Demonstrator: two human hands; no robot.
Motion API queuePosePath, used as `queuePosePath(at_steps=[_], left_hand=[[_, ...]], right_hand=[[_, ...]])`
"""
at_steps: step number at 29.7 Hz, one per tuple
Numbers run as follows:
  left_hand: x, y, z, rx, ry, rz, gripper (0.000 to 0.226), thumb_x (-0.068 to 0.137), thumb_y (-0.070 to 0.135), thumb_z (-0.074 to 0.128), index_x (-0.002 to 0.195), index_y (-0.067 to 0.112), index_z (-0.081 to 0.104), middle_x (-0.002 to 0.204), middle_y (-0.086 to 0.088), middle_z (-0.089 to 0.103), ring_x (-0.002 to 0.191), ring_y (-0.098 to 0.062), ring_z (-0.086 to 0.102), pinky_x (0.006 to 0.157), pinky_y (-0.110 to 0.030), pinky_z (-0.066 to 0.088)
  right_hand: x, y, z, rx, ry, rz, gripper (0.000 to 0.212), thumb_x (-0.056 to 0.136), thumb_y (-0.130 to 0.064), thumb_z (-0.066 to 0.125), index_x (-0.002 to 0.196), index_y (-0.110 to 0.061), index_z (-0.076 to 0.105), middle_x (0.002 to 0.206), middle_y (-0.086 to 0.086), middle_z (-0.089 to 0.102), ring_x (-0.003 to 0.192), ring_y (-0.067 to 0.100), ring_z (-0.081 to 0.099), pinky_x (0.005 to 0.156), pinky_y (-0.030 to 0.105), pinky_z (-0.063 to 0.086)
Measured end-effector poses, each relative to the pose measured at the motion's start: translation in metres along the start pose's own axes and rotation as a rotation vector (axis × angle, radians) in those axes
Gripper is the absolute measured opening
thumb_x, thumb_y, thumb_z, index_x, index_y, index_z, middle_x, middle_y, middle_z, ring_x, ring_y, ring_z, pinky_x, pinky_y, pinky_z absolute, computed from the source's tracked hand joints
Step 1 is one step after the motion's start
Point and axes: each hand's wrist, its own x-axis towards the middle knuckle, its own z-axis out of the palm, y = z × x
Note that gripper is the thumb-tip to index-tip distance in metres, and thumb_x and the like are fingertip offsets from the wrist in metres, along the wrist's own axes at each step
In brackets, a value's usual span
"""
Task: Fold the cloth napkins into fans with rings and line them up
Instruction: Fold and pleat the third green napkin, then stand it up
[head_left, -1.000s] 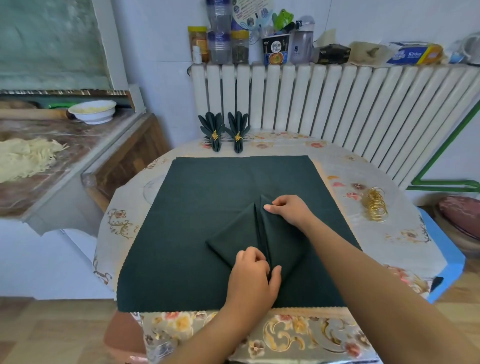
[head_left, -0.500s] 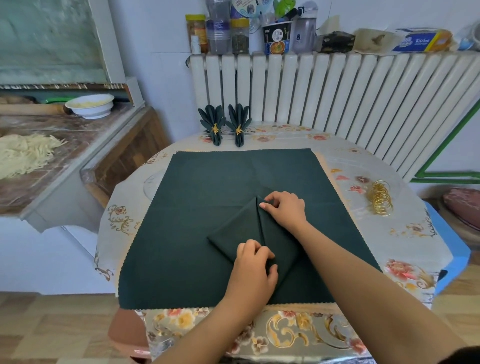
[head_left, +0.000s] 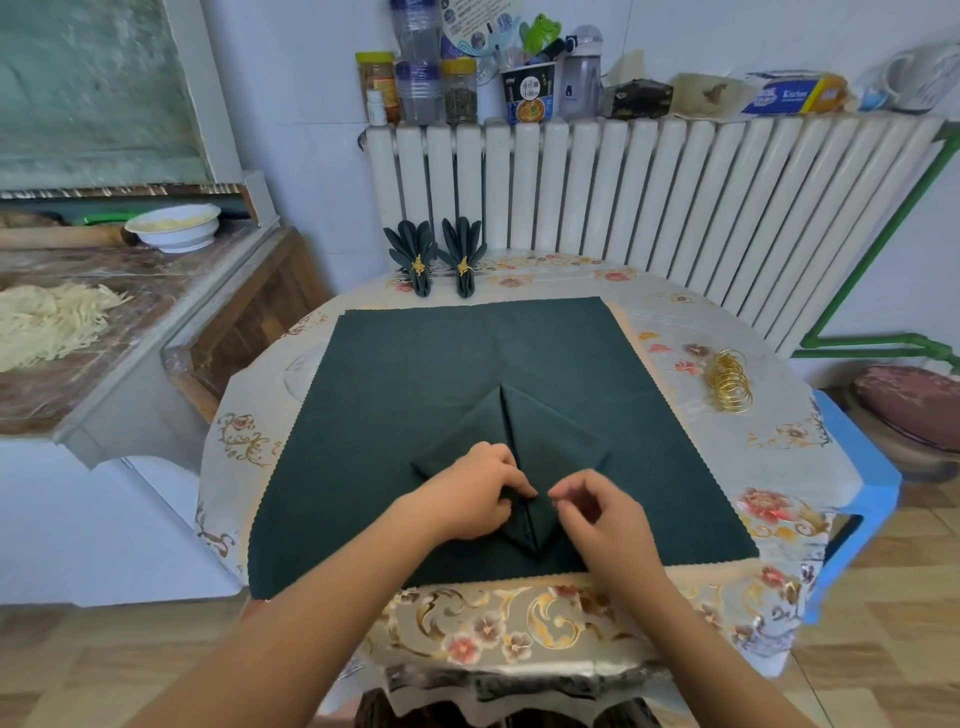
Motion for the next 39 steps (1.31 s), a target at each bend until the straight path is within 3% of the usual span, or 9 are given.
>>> queuePosePath(at_steps=[6, 10, 14, 17, 22, 30, 32, 35, 39], left_hand=[[0.003, -0.006, -0.009, 0.049, -0.011, 0.065, 0.029, 0.092, 0.019, 0.062, 0.119, 0.028, 0.067, 0.116, 0.004, 0.050, 0.111, -0.011, 0.045, 0.099, -0.024, 0.036], [0.004, -0.005, -0.008, 0.045, 0.019, 0.062, 0.027, 0.090, 0.020, 0.065, 0.115, 0.028, 0.069, 0.112, 0.004, 0.052, 0.107, -0.011, 0.048, 0.096, -0.026, 0.039], [0.003, -0.003, -0.006, 0.064, 0.042, 0.056, 0.025, 0.090, 0.024, 0.065, 0.114, 0.029, 0.070, 0.108, 0.005, 0.049, 0.106, -0.012, 0.048, 0.094, -0.026, 0.040], [0.001, 0.000, -0.004, 0.163, 0.092, 0.115, 0.024, 0.090, 0.032, 0.064, 0.114, 0.030, 0.069, 0.105, 0.005, 0.047, 0.104, -0.013, 0.041, 0.097, -0.029, 0.036], [0.004, 0.007, 0.003, 0.271, 0.135, 0.223, 0.021, 0.089, 0.038, 0.063, 0.103, 0.027, 0.073, 0.131, 0.005, 0.043, 0.126, -0.013, 0.030, 0.109, -0.030, 0.019], [0.004, 0.017, 0.033, -0.024, 0.157, 0.110, 0.006, 0.089, 0.033, 0.064, 0.087, 0.028, 0.064, 0.143, 0.011, 0.044, 0.136, -0.003, 0.032, 0.119, -0.035, 0.010], [0.003, 0.018, 0.037, -0.021, 0.172, 0.093, 0.005, 0.090, 0.032, 0.062, 0.089, 0.027, 0.063, 0.145, 0.012, 0.043, 0.139, -0.002, 0.029, 0.119, -0.034, 0.008], [-0.002, 0.020, 0.039, -0.027, 0.173, 0.078, 0.009, 0.092, 0.034, 0.060, 0.097, 0.027, 0.061, 0.149, 0.009, 0.039, 0.141, -0.001, 0.023, 0.119, -0.030, 0.005], [-0.016, 0.020, 0.039, 0.044, 0.121, 0.011, 0.052, 0.093, 0.045, 0.053, 0.140, 0.028, 0.038, 0.157, 0.004, 0.022, 0.146, -0.009, 0.012, 0.119, -0.027, 0.000]], right_hand=[[-0.019, 0.012, 0.014, -0.371, -0.115, -0.291, 0.019, 0.074, -0.033, 0.075, 0.093, -0.032, 0.070, 0.087, -0.021, 0.056, 0.088, 0.004, 0.047, 0.079, 0.015, 0.037], [-0.014, 0.013, 0.018, -0.536, -0.031, -0.480, 0.022, 0.063, -0.027, 0.085, 0.082, -0.026, 0.076, 0.075, -0.013, 0.062, 0.071, 0.013, 0.056, 0.062, 0.026, 0.051], [-0.007, 0.011, 0.017, -0.647, 0.013, -0.695, 0.003, 0.065, -0.023, 0.073, 0.067, -0.024, 0.074, 0.062, -0.011, 0.062, 0.058, 0.011, 0.056, 0.052, 0.019, 0.046], [-0.001, 0.017, 0.004, -0.684, -0.026, -0.788, 0.005, 0.066, -0.019, 0.075, 0.066, -0.023, 0.072, 0.063, -0.010, 0.062, 0.058, 0.012, 0.056, 0.051, 0.021, 0.046], [0.008, 0.035, -0.044, -0.705, -0.077, -0.732, 0.021, 0.064, -0.009, 0.084, 0.078, -0.021, 0.073, 0.078, -0.010, 0.069, 0.067, 0.013, 0.063, 0.060, 0.024, 0.053], [0.012, 0.041, -0.065, -0.605, -0.026, -0.520, 0.017, 0.072, -0.009, 0.069, 0.084, -0.021, 0.070, 0.095, -0.009, 0.069, 0.088, 0.013, 0.064, 0.079, 0.035, 0.054], [0.011, 0.038, -0.060, -0.536, -0.046, -0.485, 0.025, 0.081, -0.019, 0.058, 0.104, -0.023, 0.067, 0.113, -0.010, 0.065, 0.107, 0.008, 0.057, 0.096, 0.029, 0.044], [0.016, 0.040, -0.046, -0.557, -0.248, -0.456, 0.055, 0.090, -0.049, 0.033, 0.134, -0.024, 0.053, 0.140, -0.011, 0.047, 0.132, 0.003, 0.036, 0.112, 0.020, 0.019], [0.017, 0.055, -0.037, -0.523, -0.320, -0.416, 0.080, 0.084, -0.072, 0.017, 0.135, -0.021, 0.050, 0.143, -0.007, 0.043, 0.133, -0.003, 0.025, 0.111, 0.011, 0.005]])
